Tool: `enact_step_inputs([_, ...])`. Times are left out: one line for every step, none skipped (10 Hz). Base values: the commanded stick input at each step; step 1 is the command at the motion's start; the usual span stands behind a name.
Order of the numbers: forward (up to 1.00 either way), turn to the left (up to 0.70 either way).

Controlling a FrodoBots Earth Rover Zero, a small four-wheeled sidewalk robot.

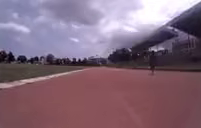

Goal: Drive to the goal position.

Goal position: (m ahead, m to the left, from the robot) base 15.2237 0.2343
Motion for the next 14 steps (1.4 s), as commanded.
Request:
enact_step_inputs([0.45, 0.00])
enact_step_inputs([0.45, 0.00])
enact_step_inputs([0.45, 0.00])
enact_step_inputs([0.45, 0.00])
enact_step_inputs([0.45, 0.00])
enact_step_inputs([0.45, 0.00])
enact_step_inputs([0.45, 0.00])
enact_step_inputs([0.45, 0.00])
enact_step_inputs([0.45, 0.00])
enact_step_inputs([0.45, 0.00])
enact_step_inputs([0.45, 0.00])
enact_step_inputs([0.45, 0.00])
enact_step_inputs([0.45, 0.00])
enact_step_inputs([0.45, 0.00])
